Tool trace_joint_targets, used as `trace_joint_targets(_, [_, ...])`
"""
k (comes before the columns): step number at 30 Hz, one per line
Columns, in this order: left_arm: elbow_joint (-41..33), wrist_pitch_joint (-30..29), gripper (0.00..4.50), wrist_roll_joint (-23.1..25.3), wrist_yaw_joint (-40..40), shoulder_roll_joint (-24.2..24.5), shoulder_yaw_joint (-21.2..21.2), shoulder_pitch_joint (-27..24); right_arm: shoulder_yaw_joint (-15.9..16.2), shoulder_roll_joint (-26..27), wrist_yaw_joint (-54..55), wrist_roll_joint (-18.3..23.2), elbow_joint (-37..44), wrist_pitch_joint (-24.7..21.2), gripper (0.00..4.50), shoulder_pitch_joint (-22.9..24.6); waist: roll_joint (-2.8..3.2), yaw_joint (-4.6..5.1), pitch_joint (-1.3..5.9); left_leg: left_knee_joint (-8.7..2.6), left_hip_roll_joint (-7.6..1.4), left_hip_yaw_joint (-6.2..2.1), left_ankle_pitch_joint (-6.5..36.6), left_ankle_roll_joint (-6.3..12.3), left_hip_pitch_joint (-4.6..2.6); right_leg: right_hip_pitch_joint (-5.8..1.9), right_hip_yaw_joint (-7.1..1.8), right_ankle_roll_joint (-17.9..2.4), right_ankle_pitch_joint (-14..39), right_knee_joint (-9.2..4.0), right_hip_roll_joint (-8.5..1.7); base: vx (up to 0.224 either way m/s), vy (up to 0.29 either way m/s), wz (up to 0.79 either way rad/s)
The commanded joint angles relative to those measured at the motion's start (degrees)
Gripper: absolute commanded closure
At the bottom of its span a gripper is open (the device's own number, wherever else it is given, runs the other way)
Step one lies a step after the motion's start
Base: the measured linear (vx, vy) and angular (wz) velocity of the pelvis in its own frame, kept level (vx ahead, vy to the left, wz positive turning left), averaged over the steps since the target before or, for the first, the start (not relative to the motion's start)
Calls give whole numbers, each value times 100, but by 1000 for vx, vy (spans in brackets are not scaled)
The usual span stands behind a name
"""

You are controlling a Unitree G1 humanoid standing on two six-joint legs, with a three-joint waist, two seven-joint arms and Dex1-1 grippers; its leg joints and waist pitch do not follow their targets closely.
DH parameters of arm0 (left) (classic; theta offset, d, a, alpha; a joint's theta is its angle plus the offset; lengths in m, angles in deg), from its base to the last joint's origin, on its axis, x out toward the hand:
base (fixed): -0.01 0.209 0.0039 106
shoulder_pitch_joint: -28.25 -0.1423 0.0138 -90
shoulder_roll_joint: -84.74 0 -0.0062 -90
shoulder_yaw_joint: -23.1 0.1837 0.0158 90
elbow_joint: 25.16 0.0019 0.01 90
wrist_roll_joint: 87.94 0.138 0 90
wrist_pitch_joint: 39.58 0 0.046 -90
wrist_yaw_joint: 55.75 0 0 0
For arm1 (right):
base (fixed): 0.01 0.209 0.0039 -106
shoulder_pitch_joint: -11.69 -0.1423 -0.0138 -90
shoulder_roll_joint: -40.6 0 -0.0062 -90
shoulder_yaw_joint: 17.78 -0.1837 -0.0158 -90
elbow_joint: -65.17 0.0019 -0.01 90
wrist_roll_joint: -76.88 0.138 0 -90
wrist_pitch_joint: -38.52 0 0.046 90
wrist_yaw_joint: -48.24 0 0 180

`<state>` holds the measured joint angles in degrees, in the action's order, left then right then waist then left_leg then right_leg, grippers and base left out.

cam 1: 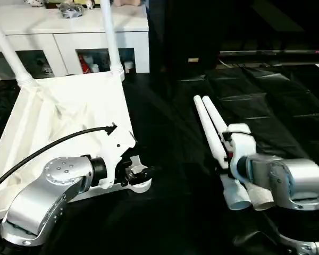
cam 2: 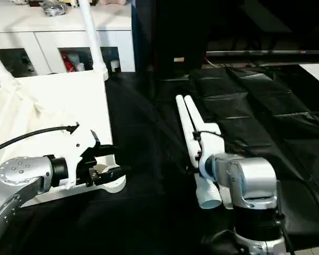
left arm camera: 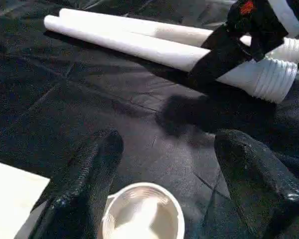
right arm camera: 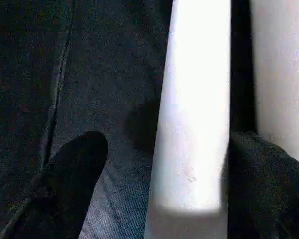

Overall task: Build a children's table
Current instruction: Pick table leg

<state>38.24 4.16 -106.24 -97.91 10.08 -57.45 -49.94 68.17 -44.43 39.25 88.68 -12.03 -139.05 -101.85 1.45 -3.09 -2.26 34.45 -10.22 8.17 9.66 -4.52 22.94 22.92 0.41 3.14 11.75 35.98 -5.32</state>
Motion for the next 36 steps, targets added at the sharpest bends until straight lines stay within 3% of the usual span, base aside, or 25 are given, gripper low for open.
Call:
trace_joint_targets(1, [-111, -5, 100, -4, 17, 78, 21, -14, -56, 76, 18, 44, 41, -192, 34, -147, -49, -15, 303, -482, -67, 68, 1291, -552, -147, -157, -76, -710, 1253, -434, -57, 0, 0, 0])
trace_joint_targets(12, [-176, 54, 100, 27, 35, 227, -46, -60, -39, 348, 54, 32, -3, -176, 34, -210, -37, -53, 316, -490, -65, 60, 1261, -619, -142, -144, -73, -665, 1152, -411, -59, 0, 0, 0])
trace_joint_targets(13, [-199, 26, 100, 15, 42, 241, -66, -60, -28, 400, 52, 31, -84, -148, 34, -221, -64, -54, 315, -490, -67, 63, 1247, -617, -142, -147, -73, -672, 1128, -412, -61, 0, 0, 0])
trace_joint_targets(15, [-212, 16, 100, 14, 48, 246, -70, -64, -20, 415, 49, 32, -126, -128, 34, -219, -42, -63, 314, -491, -68, 64, 1237, -629, -148, -142, -74, -675, 1123, -406, -62, 0, 0, 0])
trace_joint_targets(16, [-269, -22, 100, 17, 95, 245, -79, -90, 27, 448, 24, 47, -289, -47, 34, -199, -142, -65, 312, -495, -71, 71, 1228, -603, -133, -157, -69, -677, 1146, -409, -68, 0, 0, 0])
trace_joint_targets(18, [-303, -36, 100, 26, 124, 242, -70, -111, 40, 460, 5, 57, -375, -1, 34, -193, -99, -80, 316, -495, -76, 68, 1203, -616, -145, -143, -70, -682, 1120, -401, -73, 0, 0, 0])
trace_joint_targets(19, [-378, -56, 95, 26, 189, 222, -60, -173, 67, 485, -45, 79, -592, 109, 51, -188, -157, -77, 318, -495, -83, 74, 1203, -604, -136, -152, -67, -680, 1100, -402, -78, 0, 0, 0])
trace_joint_targets(20, [-389, -56, 93, 28, 196, 221, -59, -184, 75, 485, -51, 79, -629, 133, 62, -188, -126, -86, 308, -507, -83, 67, 1243, -615, -137, -147, -64, -675, 1140, -402, -84, 0, 0, 0])
trace_joint_targets(22, [-452, -55, 93, 20, 255, 217, -66, -249, 117, 477, -91, 61, -876, 285, 69, -203, -208, -78, 301, -516, -93, 72, 1288, -628, -137, -143, -60, -646, 1163, -404, -79, 0, 0, 0])
trace_joint_targets(24, [-470, -57, 93, 24, 289, 205, -59, -267, 130, 452, -118, 50, -969, 336, 82, -217, -186, -81, 302, -519, -97, 67, 1410, -675, -160, -123, -58, -622, 1195, -404, -74, 0, 0, 0])
trace_joint_targets(25, [-473, -58, 93, 27, 296, 203, -54, -268, 134, 442, -127, 49, -986, 345, 96, -221, -240, -70, 301, -521, -97, 73, 1439, -674, -157, -126, -56, -609, 1212, -414, -67, 0, 0, 0])
trace_joint_targets(31, [-490, -84, 93, -90, 259, 201, -59, -290, 155, 396, -184, 63, -1261, 463, 153, -397, -281, -61, 294, -521, -101, 69, 1670, -697, -168, -106, -60, -560, 1498, -438, -80, 0, 0, 0])
trace_joint_targets(32, [-485, -84, 93, -87, 270, 186, -27, -284, 154, 367, -200, 73, -1287, 486, 153, -404, -312, -54, 292, -520, -102, 76, 1641, -685, -158, -113, -60, -553, 1491, -443, -77, 0, 0, 0])
trace_joint_targets(33, [-431, -41, 93, -60, 274, 159, 39, -260, 128, 335, -193, 66, -1312, 490, 171, -413, -398, -48, 295, -518, -109, 91, 1558, -647, -148, -122, -57, -539, 1481, -450, -73, 0, 0, 0])
trace_joint_targets(35, [-342, 20, 93, -22, 294, 114, 125, -202, 106, 271, -213, 55, -1345, 499, 183, -421, -297, -59, 292, -516, -116, 87, 1514, -673, -169, -97, -61, -548, 1435, -427, -75, 0, 0, 0])
trace_joint_targets(36, [-326, 0, 93, -52, 304, 78, 119, -183, 113, 246, -237, 59, -1352, 506, 192, -420, -296, -55, 299, -511, -115, 91, 1515, -698, -168, -104, -58, -543, 1381, -426, -68, 0, 0, 0])
